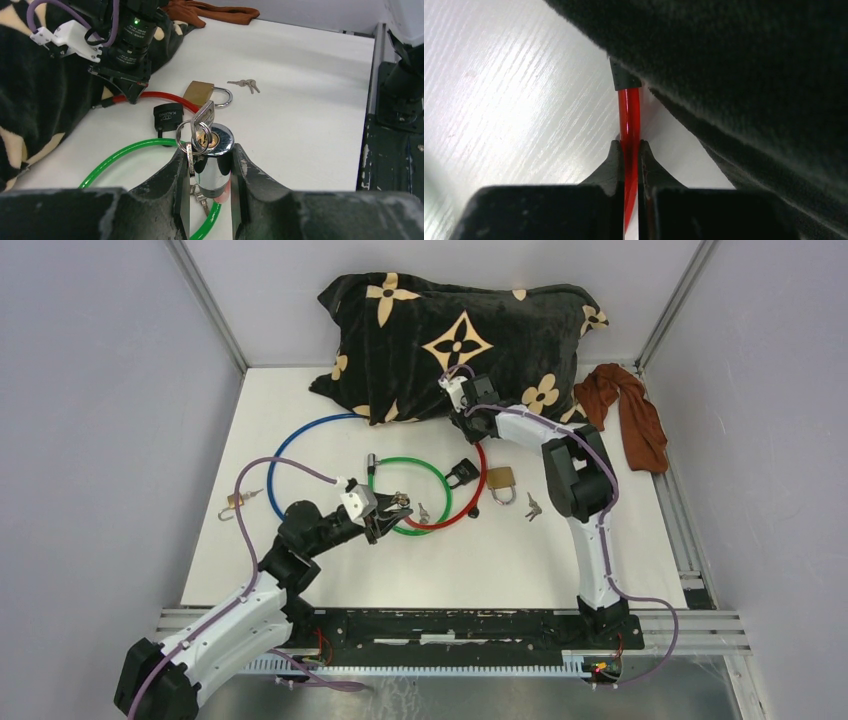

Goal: Lock with the key
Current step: Lock the lock.

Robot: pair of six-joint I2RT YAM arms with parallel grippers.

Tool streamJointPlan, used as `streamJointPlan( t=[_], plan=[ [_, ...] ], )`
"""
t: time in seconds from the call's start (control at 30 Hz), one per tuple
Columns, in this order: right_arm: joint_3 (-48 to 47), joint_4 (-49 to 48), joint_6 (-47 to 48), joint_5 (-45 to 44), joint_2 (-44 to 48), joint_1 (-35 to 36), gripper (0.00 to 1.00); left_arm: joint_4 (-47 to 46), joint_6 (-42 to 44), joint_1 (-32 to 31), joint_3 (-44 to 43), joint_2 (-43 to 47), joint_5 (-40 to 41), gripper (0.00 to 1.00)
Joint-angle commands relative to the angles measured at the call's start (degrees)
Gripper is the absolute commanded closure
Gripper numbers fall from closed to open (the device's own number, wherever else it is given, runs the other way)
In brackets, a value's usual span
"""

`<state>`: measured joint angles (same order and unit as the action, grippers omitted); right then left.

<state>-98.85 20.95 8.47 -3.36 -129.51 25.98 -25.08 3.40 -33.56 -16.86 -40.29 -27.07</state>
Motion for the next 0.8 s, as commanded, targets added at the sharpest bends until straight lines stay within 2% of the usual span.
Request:
streamJointPlan(
  t=[0.0, 0.13, 0.27, 0.33, 0.4, 0.57, 0.77],
  plan=[
    [5.41, -0.14, 4.04, 5.18, 6.50, -0.77, 1.00, 0.31, 8.76, 0.02, -1.80, 0.60, -4.40, 0.98],
    [16.35, -7.44, 6.73, 12.66, 20.43, -0.76, 1.00, 4.21, 4.81, 0.16, -3.61, 0.14, -3.89, 0.98],
    [34.47, -18.10, 6.66, 15.32, 38.99, 0.60, 1.00, 8.10, 2.38, 0.94, -6.07, -0.20, -0.75, 0.98],
    [44.80, -23.90, 6.64, 15.79, 47.12, 2.46, 1.00, 8.14, 3.05, 1.68, -6.84, -0.16, -3.41, 0.98],
    [50.92, -26.02, 7.62, 15.34, 53.03, 4.57, 1.00, 7.80, 3.06, 1.97, -7.66, -0.65, -6.77, 0.98],
    [58.65, -25.20, 11.11, 18.26, 65.87, 10.55, 1.00, 6.80, -0.33, 3.21, -10.62, -3.66, -12.00, 0.98],
    [67.43, -23.49, 9.81, 18.68, 82.81, 15.16, 1.00, 4.27, -2.62, 4.35, -13.39, -7.70, -28.54, 0.98]
  ],
)
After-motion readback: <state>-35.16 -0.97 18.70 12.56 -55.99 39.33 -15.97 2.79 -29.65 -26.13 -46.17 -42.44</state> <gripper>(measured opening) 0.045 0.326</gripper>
